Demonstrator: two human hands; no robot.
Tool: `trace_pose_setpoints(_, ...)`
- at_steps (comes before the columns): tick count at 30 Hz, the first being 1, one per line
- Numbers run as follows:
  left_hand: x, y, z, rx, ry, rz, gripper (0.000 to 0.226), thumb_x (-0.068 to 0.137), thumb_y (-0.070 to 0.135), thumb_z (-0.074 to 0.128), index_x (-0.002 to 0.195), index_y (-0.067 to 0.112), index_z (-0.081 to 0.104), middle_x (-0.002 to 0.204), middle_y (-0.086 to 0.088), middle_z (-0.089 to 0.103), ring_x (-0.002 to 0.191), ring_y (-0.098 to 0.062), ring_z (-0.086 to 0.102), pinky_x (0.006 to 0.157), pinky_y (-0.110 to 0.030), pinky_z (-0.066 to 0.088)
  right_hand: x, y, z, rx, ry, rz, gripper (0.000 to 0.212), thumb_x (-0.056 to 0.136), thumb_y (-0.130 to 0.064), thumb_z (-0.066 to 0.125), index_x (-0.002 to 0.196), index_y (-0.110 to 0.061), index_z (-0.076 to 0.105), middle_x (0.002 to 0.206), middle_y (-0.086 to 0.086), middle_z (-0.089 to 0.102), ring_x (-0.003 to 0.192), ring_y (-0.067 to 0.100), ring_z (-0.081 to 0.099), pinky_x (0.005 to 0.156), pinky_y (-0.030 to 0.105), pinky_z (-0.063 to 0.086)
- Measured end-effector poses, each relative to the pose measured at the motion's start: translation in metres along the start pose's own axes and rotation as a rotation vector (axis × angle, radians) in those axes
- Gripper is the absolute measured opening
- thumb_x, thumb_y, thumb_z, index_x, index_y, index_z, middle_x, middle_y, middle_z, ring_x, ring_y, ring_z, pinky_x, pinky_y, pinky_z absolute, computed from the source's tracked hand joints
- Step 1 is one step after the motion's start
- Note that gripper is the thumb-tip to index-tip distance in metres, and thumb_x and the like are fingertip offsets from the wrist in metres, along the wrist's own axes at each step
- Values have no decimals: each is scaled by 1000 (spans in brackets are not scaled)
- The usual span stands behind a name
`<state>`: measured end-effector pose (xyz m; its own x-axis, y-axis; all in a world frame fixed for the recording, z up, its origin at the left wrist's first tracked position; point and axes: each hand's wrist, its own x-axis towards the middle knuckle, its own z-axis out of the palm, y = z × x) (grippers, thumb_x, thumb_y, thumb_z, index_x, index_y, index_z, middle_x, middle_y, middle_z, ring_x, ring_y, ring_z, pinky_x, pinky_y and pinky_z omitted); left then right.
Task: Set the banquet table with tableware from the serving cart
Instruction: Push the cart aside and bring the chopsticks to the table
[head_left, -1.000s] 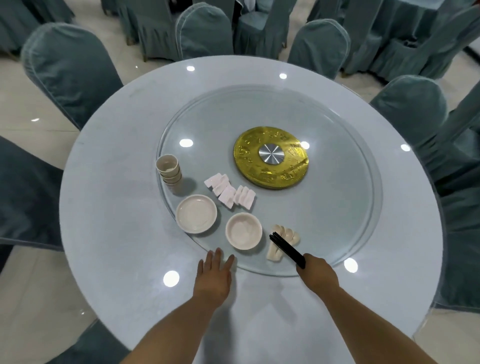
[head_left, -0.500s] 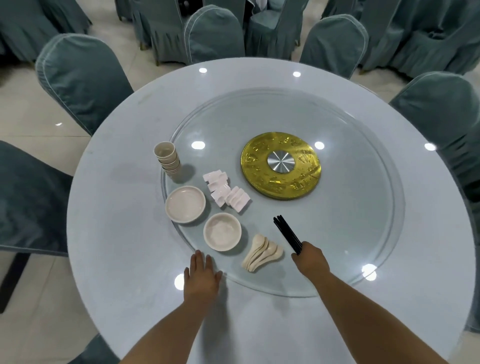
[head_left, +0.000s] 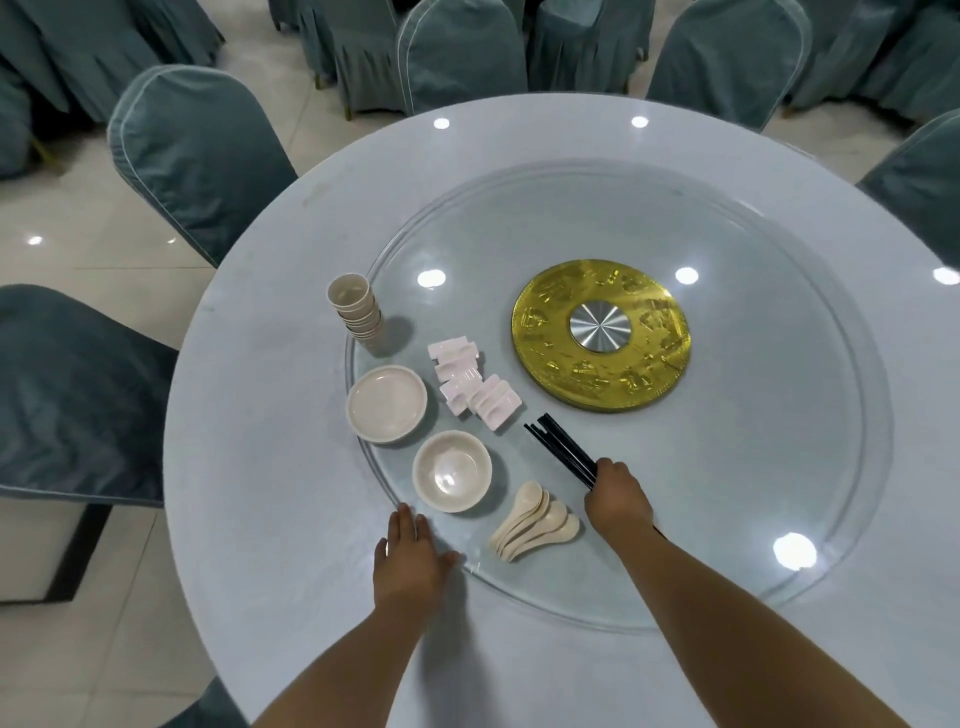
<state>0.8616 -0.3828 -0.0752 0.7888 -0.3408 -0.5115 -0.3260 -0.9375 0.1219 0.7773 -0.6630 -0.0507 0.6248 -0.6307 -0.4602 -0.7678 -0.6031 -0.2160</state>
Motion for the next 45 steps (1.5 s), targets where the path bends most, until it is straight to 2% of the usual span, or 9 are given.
trace_pose_setpoints(3,-1,2,0,-10,-1,-7,86,90,69,41,155,17,20,164,-4,4,152,-20,2,120,-39,22,2,0,2,-95,48,-52,35,93,-10,50,128,-8,46,127,10,49,116,25,49,93,30,44)
trace_pose_setpoints(7,-4,7,-2,-3,-5,-14,83,92,65,43,155,16,20,164,-4,2,152,-18,4,119,-39,24,3,7,0,-198,62,-62,35,94,-17,49,129,-12,46,128,8,49,116,24,47,91,30,44)
trace_pose_setpoints(12,-9,12,-5,6,-12,-17,81,92,63,44,154,16,21,164,-4,3,151,-18,6,117,-39,26,1,16,-4,-233,69,-52,43,96,-34,53,133,-14,44,129,7,48,119,25,47,94,35,43)
trace_pose_setpoints(17,-13,18,-7,9,-15,-18,78,91,63,45,150,16,28,163,-6,7,148,-17,18,110,-36,34,-6,24,-7,-255,61,-50,60,92,-48,57,139,-16,38,131,7,48,121,26,47,96,38,43)
trace_pose_setpoints(26,-27,38,-2,-5,-68,-56,70,82,58,52,139,18,43,158,-5,20,129,-19,46,97,-35,40,-23,49,-8,-268,53,-21,72,92,-49,57,149,-18,27,141,7,42,128,25,42,102,39,40)
trace_pose_setpoints(30,-39,48,5,80,-52,-10,55,94,43,41,141,15,42,155,-11,27,133,-22,43,102,-36,41,-40,67,-10,-262,51,5,70,94,-45,55,152,-20,23,148,6,36,133,25,38,107,38,36)
trace_pose_setpoints(35,-59,56,14,114,6,80,47,90,25,39,136,19,45,144,-5,40,138,-21,30,109,-30,31,-64,90,-14,-249,78,44,59,98,-33,49,151,-22,26,150,4,35,136,24,36,111,37,33)
trace_pose_setpoints(40,-78,57,30,209,-29,218,56,91,20,36,147,18,36,157,-10,26,148,-25,13,120,-35,17,-91,116,-12,-234,60,97,51,98,-23,46,148,-23,33,142,2,44,129,22,43,101,33,38)
trace_pose_setpoints(45,-93,56,40,253,-65,392,55,98,17,30,153,13,29,164,-4,12,151,-23,7,123,-37,10,-120,143,2,-146,-19,100,55,98,-15,41,151,-22,30,149,1,39,131,20,43,107,33,36)
